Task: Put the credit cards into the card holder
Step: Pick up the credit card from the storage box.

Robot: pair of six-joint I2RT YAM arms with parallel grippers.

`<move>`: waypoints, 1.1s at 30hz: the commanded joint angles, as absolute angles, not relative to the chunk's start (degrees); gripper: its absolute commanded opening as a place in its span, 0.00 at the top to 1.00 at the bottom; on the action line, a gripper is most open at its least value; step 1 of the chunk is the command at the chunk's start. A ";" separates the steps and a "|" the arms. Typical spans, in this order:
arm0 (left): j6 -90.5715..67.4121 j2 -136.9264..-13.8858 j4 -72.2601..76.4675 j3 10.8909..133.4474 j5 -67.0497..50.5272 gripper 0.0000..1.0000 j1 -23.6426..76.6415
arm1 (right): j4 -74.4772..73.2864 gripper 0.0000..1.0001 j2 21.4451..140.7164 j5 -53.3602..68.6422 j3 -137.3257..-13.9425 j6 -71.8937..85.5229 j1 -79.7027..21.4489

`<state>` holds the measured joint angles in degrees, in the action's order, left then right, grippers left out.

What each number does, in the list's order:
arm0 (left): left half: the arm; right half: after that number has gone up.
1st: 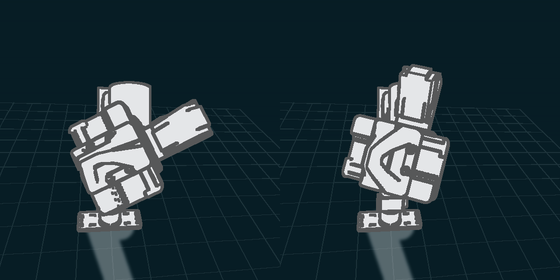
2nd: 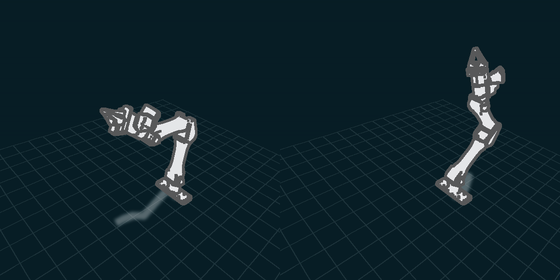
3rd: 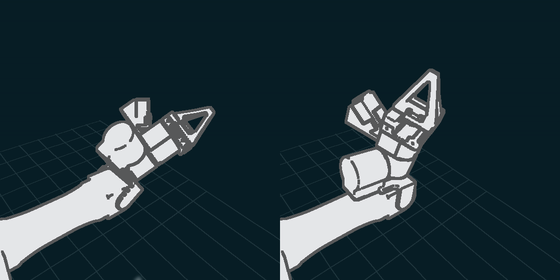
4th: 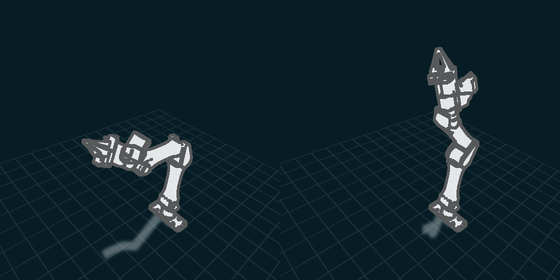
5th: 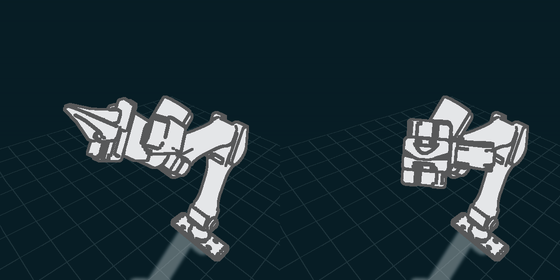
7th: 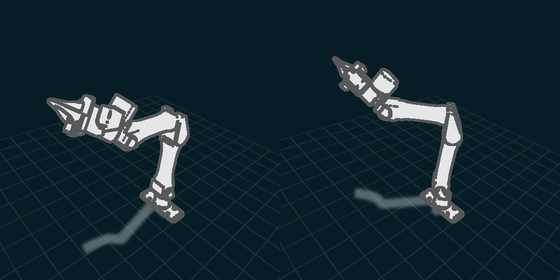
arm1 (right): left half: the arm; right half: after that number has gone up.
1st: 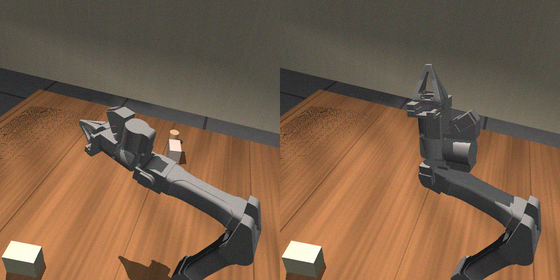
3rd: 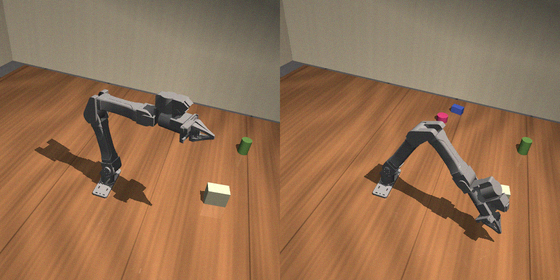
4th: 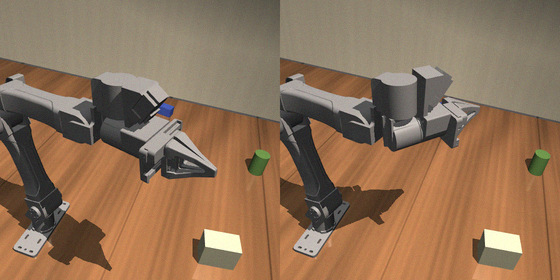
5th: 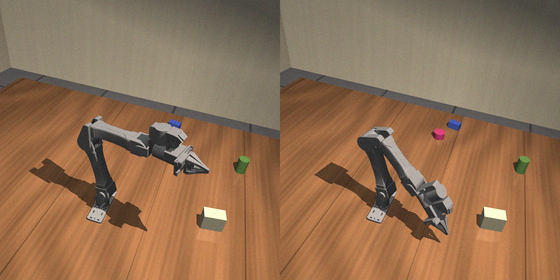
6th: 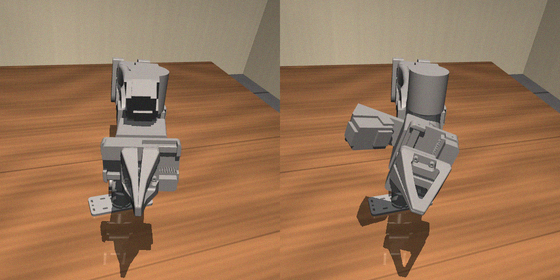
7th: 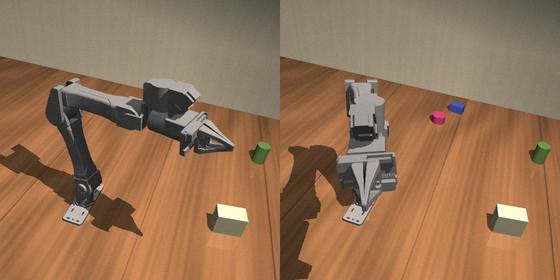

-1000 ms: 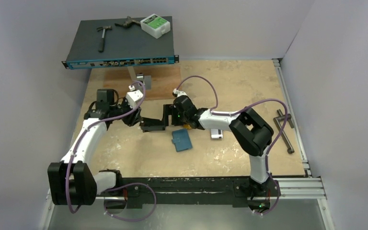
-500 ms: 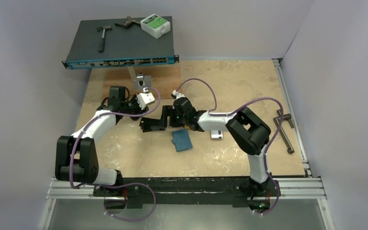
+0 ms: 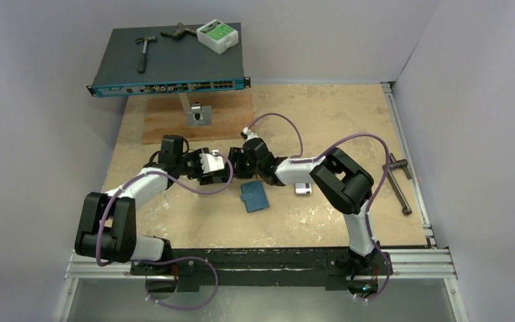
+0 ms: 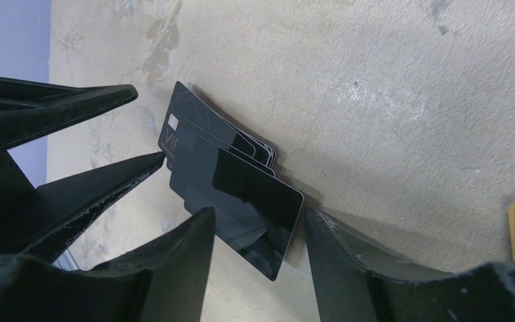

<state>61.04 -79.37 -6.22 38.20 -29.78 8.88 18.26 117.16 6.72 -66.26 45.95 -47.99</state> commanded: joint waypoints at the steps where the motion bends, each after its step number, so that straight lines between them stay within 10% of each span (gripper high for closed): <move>1: 68.88 -77.90 -2.69 36.21 -31.62 0.59 9.45 | 16.16 0.51 119.13 8.29 -64.77 47.96 -48.34; 33: 82.17 -84.21 -10.81 39.49 -29.00 0.64 9.89 | 17.64 0.97 113.55 6.60 -56.81 50.93 -48.00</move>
